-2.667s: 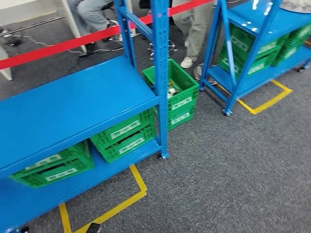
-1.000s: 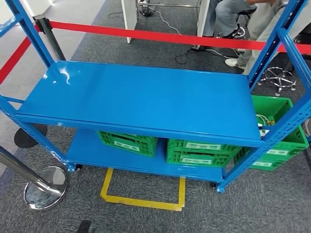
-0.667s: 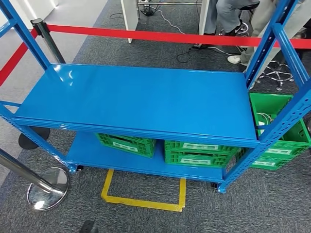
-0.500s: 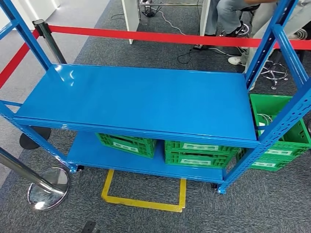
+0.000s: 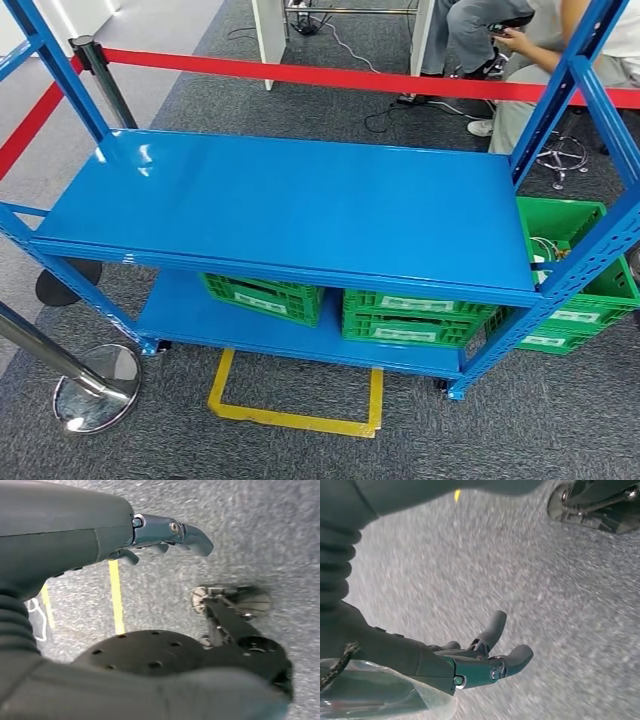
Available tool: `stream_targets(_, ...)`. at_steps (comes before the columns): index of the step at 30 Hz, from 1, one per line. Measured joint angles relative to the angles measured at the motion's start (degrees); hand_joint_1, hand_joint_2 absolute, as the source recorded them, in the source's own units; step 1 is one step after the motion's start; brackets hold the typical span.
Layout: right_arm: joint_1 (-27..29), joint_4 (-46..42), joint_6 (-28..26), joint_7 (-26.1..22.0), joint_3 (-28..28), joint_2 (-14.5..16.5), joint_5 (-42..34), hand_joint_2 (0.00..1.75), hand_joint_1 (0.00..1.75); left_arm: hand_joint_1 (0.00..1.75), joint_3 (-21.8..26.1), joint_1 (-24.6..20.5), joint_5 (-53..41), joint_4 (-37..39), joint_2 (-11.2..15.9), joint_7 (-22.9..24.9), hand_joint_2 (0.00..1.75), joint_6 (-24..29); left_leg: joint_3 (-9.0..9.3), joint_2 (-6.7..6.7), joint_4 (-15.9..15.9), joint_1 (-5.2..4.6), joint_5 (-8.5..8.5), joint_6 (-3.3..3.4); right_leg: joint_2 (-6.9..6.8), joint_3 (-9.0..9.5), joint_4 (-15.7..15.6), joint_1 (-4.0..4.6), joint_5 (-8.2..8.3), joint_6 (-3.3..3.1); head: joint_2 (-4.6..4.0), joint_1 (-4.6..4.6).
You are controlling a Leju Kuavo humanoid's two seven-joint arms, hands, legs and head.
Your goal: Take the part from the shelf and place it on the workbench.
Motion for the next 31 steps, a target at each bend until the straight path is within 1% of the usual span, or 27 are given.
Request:
stream_targets(8,2.78,-3.04,5.45,2.58,1.42,-1.03,-14.78,0.00,0.00,0.00,-2.80,3.06,3.78,-2.24,2.08,4.44,0.00,-3.43,0.03,0.01,0.00,-0.06,-0.13,0.20,-0.01,0.22,-0.21,-0.03,0.00,0.07,0.00,0.00)
stream_targets(17,5.15,-5.84,11.00,5.23,3.20,-2.05,-29.99,0.00,0.00,0.00,-5.43,5.75,7.69,-4.63,3.95,9.02,0.00,-6.95,0.04,0.01,0.00,-0.06,-0.16,0.21,0.00,0.22,-0.23,-0.03,-0.01,0.09,0.00,0.00)
stream_targets(21,5.49,-6.37,11.59,5.58,3.40,-2.22,-31.55,0.00,0.00,0.00,-5.85,6.07,8.13,-5.07,4.21,9.53,0.00,-7.26,0.05,0.01,0.00,-0.06,-0.16,0.21,-0.01,0.23,-0.23,-0.03,-0.01,0.09,0.00,-0.01)
stream_targets(31,5.76,-6.82,11.62,5.64,3.87,-2.43,-31.71,0.00,0.00,0.00,-6.36,6.28,8.18,-5.49,4.44,9.59,0.00,-7.28,0.08,0.01,0.01,-0.07,-0.16,0.21,-0.01,0.27,-0.24,-0.03,-0.01,0.09,0.00,0.00)
